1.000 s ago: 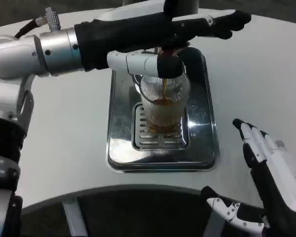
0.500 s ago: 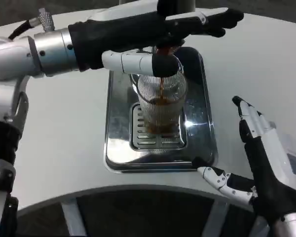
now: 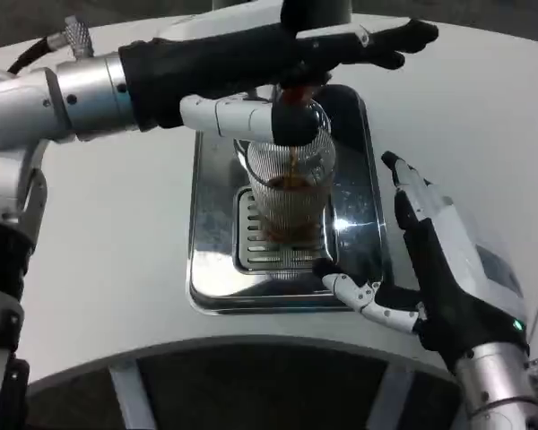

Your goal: Grasp the cup under the faucet to collect the drink, then remove the cup.

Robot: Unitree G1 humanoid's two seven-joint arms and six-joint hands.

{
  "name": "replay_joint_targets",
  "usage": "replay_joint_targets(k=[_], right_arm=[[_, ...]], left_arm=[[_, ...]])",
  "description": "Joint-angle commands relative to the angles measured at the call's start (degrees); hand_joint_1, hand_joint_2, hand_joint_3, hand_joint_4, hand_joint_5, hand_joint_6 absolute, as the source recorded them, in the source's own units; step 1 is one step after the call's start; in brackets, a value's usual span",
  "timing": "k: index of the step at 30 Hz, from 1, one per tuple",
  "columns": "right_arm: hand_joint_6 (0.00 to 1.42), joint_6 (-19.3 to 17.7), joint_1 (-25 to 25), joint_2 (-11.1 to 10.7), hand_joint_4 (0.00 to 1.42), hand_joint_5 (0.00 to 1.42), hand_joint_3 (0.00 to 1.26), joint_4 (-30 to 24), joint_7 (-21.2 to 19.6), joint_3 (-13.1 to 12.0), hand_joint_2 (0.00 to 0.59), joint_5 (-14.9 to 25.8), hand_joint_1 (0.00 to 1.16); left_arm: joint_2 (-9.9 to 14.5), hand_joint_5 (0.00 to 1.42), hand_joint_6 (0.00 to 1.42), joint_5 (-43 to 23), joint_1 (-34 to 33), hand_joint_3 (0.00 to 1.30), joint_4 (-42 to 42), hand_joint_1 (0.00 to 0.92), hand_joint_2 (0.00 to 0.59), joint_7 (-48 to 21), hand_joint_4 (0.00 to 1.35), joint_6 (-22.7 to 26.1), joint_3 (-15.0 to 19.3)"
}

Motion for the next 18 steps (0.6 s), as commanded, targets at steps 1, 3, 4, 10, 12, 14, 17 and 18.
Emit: replay_joint_targets(k=[1, 3, 4, 10, 12, 14, 17, 18], right_arm=[[0.0, 0.65, -1.95, -0.84, 0.0, 0.0, 0.0, 2.48, -1.48, 0.33, 0.234, 1.98, 0.59], [0.0, 0.85, -2.76, -1.2, 0.0, 0.0, 0.0, 3.31, -1.95, 0.49, 0.234, 2.64, 0.59], [0.0, 0.96, -3.35, -1.31, 0.0, 0.0, 0.0, 3.87, -2.23, 0.51, 0.233, 3.05, 0.59], [0.0, 1.52, -6.07, -1.75, 0.0, 0.0, 0.0, 6.28, -3.57, 0.64, 0.233, 4.74, 0.59], [0.0, 1.58, -7.01, -1.82, 0.0, 0.0, 0.0, 7.08, -3.97, 0.64, 0.232, 5.21, 0.58], [0.0, 1.63, -7.89, -1.92, 0.0, 0.0, 0.0, 7.79, -4.29, 0.65, 0.23, 5.7, 0.58], [0.0, 1.66, -9.34, -2.09, 0.0, 0.0, 0.0, 9.07, -4.76, 0.78, 0.229, 6.51, 0.58], [0.0, 1.65, -9.8, -2.14, 0.0, 0.0, 0.0, 9.53, -4.93, 0.88, 0.229, 6.77, 0.58]], left_arm=[[1.07, 0.06, 0.0, 2.43, 3.08, 0.05, 1.39, 0.0, 0.017, -1.2, 0.0, 0.4, -1.25], [1.11, 0.06, 0.0, 2.45, 3.05, 0.05, 1.51, 0.0, 0.017, -1.14, 0.0, 0.26, -1.27], [1.15, 0.06, 0.0, 2.51, 3.02, 0.05, 1.59, 0.0, 0.017, -1.11, 0.0, 0.02, -1.28], [1.25, 0.06, 0.0, 2.59, 2.98, 0.05, 1.77, 0.0, 0.017, -1.15, 0.0, -1.01, -1.37], [1.21, 0.06, 0.0, 2.62, 3.03, 0.05, 1.8, 0.0, 0.017, -1.21, 0.0, -1.27, -1.46], [1.19, 0.06, 0.0, 2.63, 3.06, 0.05, 1.8, 0.0, 0.017, -1.21, 0.0, -1.37, -1.52], [1.18, 0.06, 0.0, 2.63, 3.09, 0.05, 1.79, 0.0, 0.017, -1.15, 0.0, -1.44, -1.57], [1.18, 0.06, 0.0, 2.63, 3.1, 0.05, 1.78, 0.0, 0.017, -1.14, 0.0, -1.44, -1.57]])
